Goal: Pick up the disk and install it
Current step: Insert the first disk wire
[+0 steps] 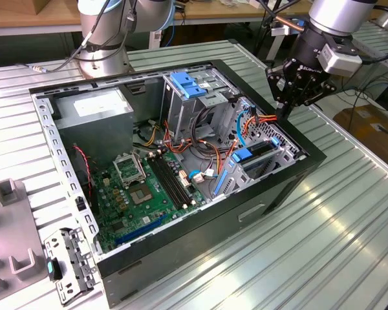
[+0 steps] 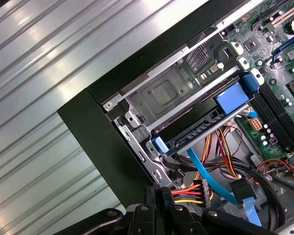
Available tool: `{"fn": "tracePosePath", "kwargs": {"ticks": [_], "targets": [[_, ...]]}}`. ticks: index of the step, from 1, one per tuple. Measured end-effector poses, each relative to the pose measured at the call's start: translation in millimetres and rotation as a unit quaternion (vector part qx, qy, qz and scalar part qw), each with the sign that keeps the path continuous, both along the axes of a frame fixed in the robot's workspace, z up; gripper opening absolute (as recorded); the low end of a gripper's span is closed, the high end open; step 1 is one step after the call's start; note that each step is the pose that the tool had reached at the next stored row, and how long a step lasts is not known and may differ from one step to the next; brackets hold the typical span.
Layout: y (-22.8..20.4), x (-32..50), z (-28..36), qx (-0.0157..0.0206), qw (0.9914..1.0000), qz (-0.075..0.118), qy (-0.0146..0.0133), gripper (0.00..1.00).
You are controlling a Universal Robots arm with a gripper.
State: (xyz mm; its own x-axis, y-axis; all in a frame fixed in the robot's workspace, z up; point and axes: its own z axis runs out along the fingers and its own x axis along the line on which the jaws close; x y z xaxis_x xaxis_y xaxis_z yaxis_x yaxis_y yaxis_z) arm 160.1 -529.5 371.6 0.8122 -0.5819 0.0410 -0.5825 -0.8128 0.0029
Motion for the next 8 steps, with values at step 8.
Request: {"fn": "tracePosePath", "kwargs": {"ticks": [8], "targets": [[0.0, 0.0, 0.0, 0.0000, 1.00000, 0.000, 0.0000, 0.17]]}}
